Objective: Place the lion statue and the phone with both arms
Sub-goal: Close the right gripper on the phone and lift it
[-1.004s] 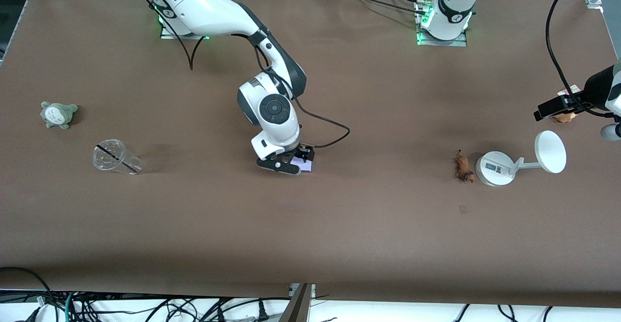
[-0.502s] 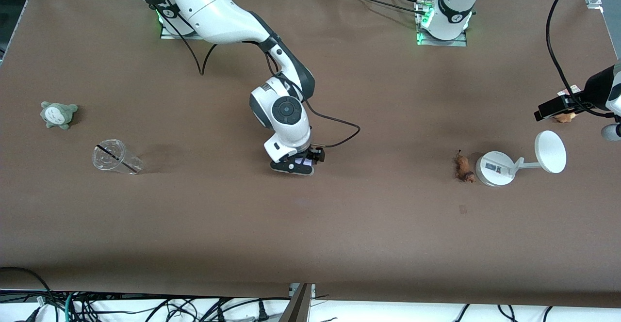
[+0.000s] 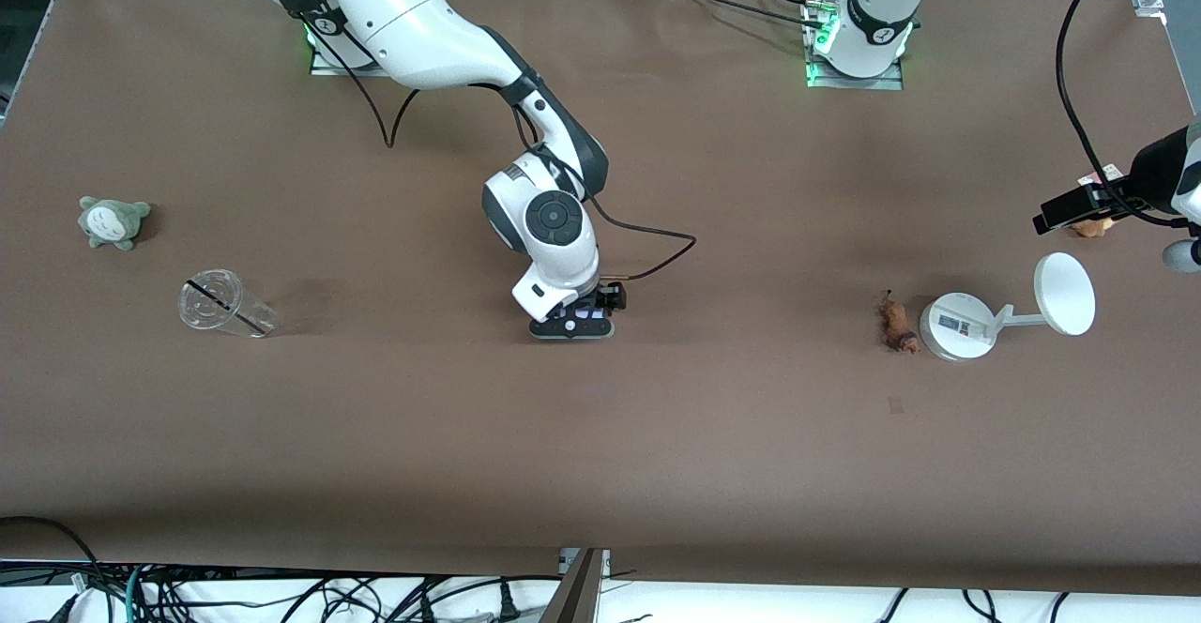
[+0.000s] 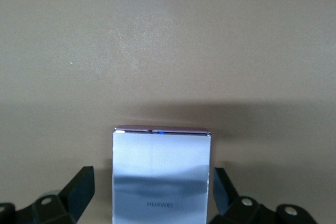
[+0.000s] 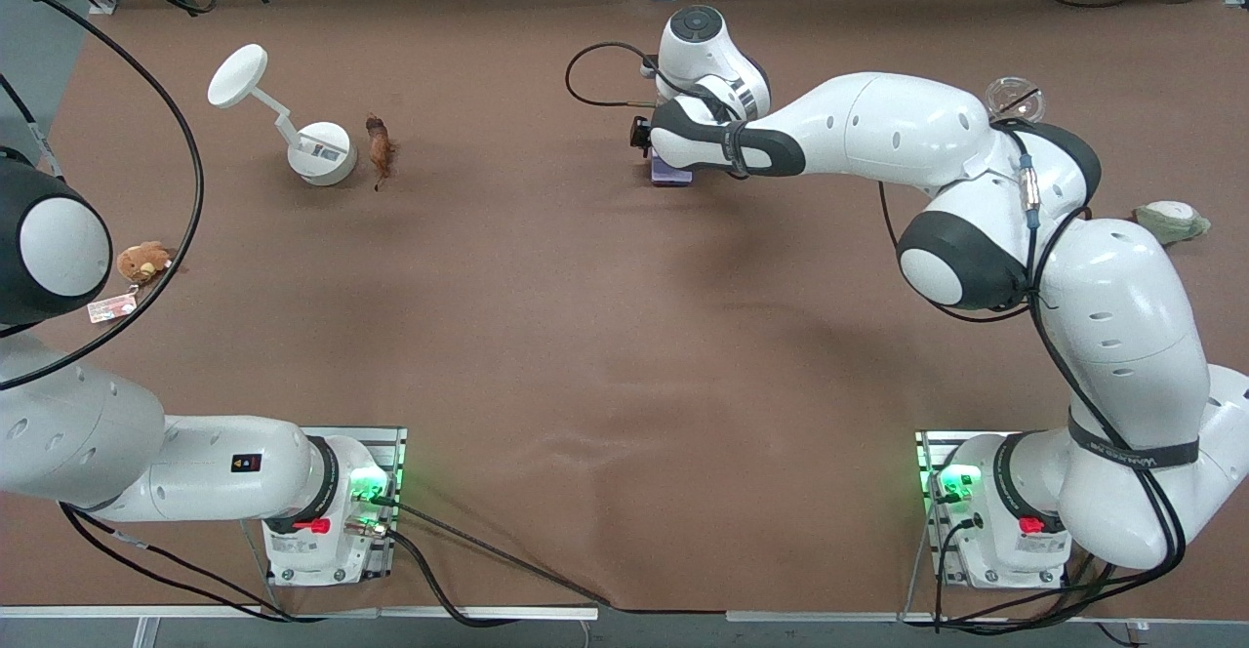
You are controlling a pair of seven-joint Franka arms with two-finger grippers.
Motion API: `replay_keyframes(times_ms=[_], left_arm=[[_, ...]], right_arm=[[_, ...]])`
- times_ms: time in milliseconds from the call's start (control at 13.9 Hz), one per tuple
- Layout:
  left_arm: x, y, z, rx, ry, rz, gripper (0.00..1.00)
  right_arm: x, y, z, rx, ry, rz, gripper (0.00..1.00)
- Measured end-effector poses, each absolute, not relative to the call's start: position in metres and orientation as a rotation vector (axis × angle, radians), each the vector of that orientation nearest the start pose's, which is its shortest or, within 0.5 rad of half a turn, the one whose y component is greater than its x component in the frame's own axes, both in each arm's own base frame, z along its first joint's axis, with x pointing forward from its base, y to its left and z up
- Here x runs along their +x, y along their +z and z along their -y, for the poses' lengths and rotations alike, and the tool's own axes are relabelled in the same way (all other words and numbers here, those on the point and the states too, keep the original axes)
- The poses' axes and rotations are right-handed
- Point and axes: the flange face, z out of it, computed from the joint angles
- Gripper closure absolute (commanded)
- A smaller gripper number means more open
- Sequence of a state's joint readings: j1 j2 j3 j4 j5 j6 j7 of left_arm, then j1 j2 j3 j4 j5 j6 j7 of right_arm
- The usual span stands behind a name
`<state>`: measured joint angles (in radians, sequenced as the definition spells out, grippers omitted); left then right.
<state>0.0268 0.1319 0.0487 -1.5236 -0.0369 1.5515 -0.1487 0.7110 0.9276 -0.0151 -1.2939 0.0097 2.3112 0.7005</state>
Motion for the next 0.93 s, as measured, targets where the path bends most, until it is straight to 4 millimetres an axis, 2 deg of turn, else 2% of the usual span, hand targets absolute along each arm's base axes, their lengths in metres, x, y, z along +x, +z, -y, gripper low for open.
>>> replay_keyframes(times_ms=[645, 717, 860, 932], left_arm=[[0.588, 0.57, -0.039, -3.144, 0.166, 0.356, 0.0], [0.588, 0.57, -0.039, -3.144, 0.166, 0.356, 0.0], [0.588, 0.57, -0.039, -3.144, 0.166, 0.356, 0.0], [0.588, 0.57, -0.039, -3.144, 0.166, 0.356, 0.0]], right_arm=[[0.578, 0.176, -0.482, -3.102, -0.092, 0.002, 0.0], [0.578, 0.175, -0.481, -3.103, -0.091, 0.001, 0.04], [0.578, 0.175, -0.481, -3.103, -0.091, 0.001, 0.39], [0.578, 0.175, -0.481, -3.103, -0.092, 0.0, 0.52]])
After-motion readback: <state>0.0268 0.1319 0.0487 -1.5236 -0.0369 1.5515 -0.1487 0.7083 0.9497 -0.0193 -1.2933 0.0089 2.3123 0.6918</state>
